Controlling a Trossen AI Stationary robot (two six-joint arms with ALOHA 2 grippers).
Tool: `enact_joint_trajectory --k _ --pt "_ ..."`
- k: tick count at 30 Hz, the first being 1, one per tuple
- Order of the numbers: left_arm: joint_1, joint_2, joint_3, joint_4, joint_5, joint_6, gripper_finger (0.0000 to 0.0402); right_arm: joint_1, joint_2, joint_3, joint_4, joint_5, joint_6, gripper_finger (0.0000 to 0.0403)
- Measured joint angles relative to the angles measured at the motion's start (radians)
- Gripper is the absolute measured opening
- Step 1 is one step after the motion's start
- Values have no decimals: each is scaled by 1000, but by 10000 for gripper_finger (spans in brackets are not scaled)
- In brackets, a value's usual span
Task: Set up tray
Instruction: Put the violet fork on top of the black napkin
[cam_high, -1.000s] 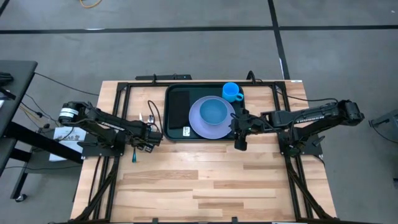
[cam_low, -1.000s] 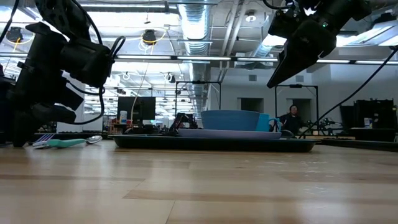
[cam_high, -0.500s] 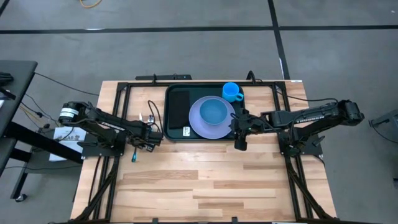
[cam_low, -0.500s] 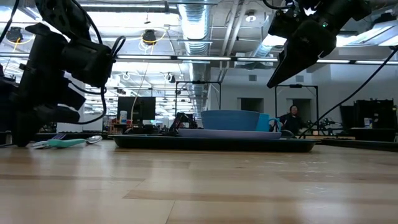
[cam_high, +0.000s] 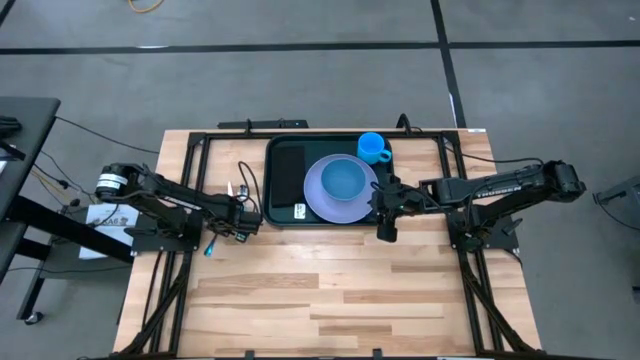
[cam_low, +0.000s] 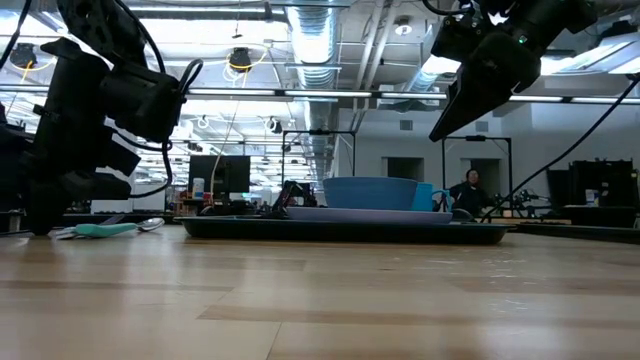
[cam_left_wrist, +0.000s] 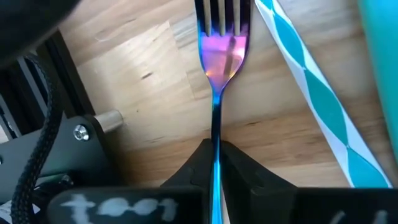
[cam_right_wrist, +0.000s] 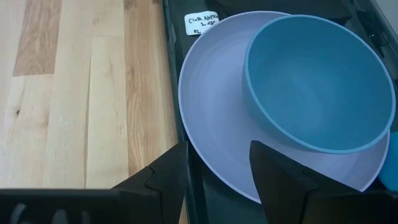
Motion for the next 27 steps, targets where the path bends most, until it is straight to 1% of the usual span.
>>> enact_joint_trajectory --k 9,11,22,27 --pt "0 1 7 -53 -22 -32 2 0 0 0 7 0 -8 164" --pt "-1 4 16 -86 -56 -34 2 0 0 0 10 0 -10 164" --pt "-6 1 134 -245 -50 -13 2 0 0 0 18 0 -18 164" --pt "-6 1 225 -317 -65 11 2 0 0 0 19 0 -18 164"
